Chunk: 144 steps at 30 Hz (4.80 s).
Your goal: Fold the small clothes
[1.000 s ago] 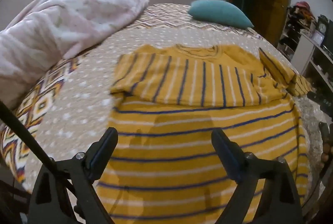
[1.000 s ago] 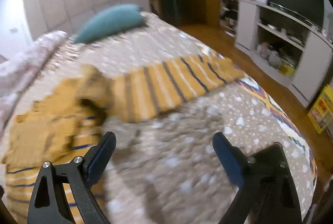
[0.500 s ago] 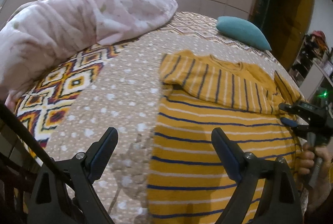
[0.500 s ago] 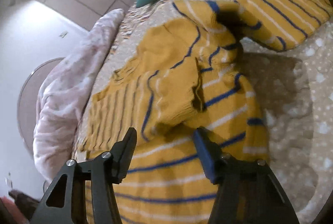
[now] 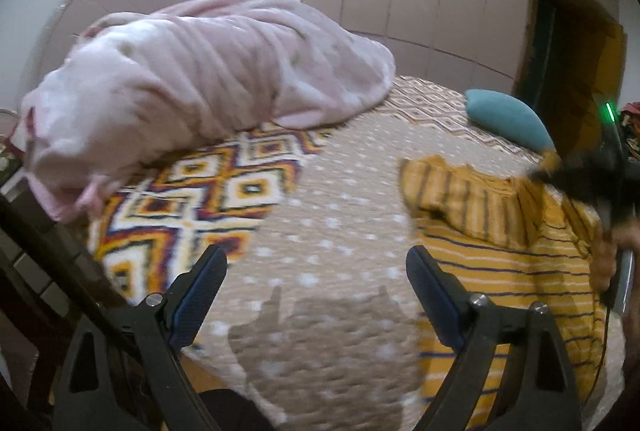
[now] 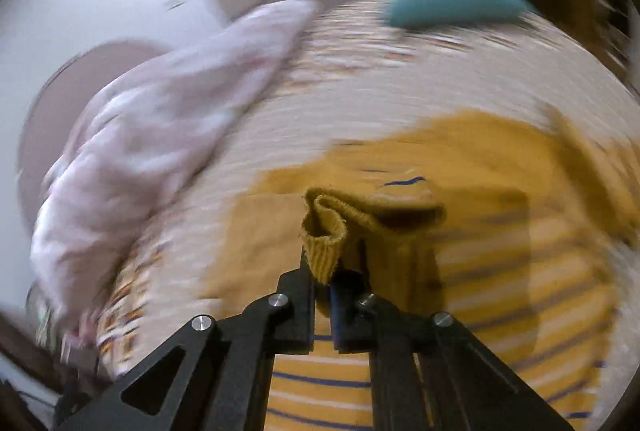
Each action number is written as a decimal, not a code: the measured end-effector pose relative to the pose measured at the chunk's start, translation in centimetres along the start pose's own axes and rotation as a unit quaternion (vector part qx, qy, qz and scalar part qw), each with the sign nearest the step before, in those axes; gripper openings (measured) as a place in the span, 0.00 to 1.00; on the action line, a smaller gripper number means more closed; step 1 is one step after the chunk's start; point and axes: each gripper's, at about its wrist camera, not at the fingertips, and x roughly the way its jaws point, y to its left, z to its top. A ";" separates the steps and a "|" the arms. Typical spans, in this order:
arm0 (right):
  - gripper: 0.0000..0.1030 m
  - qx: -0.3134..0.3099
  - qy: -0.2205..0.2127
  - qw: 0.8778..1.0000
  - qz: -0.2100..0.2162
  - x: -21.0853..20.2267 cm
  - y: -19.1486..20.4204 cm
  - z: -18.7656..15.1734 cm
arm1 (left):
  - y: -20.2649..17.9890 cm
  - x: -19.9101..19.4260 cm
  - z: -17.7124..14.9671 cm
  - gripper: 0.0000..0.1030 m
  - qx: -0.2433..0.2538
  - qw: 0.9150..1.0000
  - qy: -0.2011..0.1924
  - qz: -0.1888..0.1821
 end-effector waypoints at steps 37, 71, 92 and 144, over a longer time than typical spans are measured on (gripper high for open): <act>0.61 0.095 0.030 0.990 -0.097 -16.6 -17.0 -22.1 | -13.7 1.7 -9.8 0.35 0.163 0.964 0.181 -0.106; 0.47 0.376 -0.090 0.899 -0.203 -18.9 -43.4 -7.4 | -15.3 1.0 -6.1 0.61 0.151 0.969 0.153 -0.119; 0.06 0.341 -0.199 0.846 -0.360 -29.8 -43.1 -1.1 | -13.2 1.5 -6.1 0.61 0.128 0.974 0.152 -0.108; 0.55 -0.165 0.030 0.979 -0.115 -4.0 -2.7 -12.5 | 12.7 2.1 -1.6 0.66 -0.206 0.977 0.062 0.000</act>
